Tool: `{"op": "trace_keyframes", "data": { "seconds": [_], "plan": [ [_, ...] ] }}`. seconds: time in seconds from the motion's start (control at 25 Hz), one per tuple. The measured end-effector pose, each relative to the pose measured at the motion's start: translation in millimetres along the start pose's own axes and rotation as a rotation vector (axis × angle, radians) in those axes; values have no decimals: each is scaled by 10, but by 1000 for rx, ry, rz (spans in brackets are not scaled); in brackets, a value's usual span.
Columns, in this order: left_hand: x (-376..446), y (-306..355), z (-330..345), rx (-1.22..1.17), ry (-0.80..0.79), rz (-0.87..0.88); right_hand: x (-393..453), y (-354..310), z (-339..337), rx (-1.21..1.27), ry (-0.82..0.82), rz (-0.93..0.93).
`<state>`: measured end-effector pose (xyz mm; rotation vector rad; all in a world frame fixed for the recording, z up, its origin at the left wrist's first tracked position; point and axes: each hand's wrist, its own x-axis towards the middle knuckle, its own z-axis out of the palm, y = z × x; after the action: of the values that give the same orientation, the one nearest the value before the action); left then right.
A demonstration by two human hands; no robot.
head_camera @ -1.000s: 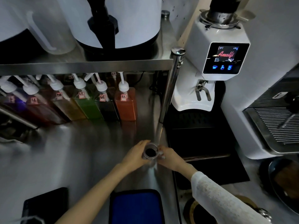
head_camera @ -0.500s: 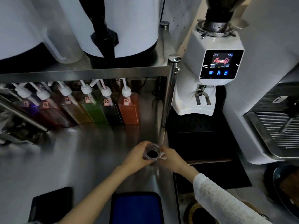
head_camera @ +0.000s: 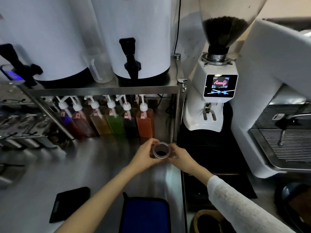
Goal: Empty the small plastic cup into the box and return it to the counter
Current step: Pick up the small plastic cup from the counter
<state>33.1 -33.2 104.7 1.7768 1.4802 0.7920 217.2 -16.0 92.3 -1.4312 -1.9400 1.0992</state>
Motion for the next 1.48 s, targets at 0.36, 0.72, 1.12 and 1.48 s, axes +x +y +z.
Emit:
{"op": "trace_keyframes", "data": {
  "seconds": [0.36, 0.72, 1.12, 1.48],
  "plan": [
    [-372, 561, -381, -71, 61, 85, -431, -649, -228, 91, 59, -60],
    [-935, 1011, -501, -98, 32, 226, -1259, -1103, -286, 220, 162, -22],
    [-1498, 1733, -64, -224, -187, 285, -2634, -1301, -517, 389, 332, 82],
    [-1833, 2672, 905, -334, -398, 284, -3902, -1071, -1072, 470, 611, 153]
  ]
}}
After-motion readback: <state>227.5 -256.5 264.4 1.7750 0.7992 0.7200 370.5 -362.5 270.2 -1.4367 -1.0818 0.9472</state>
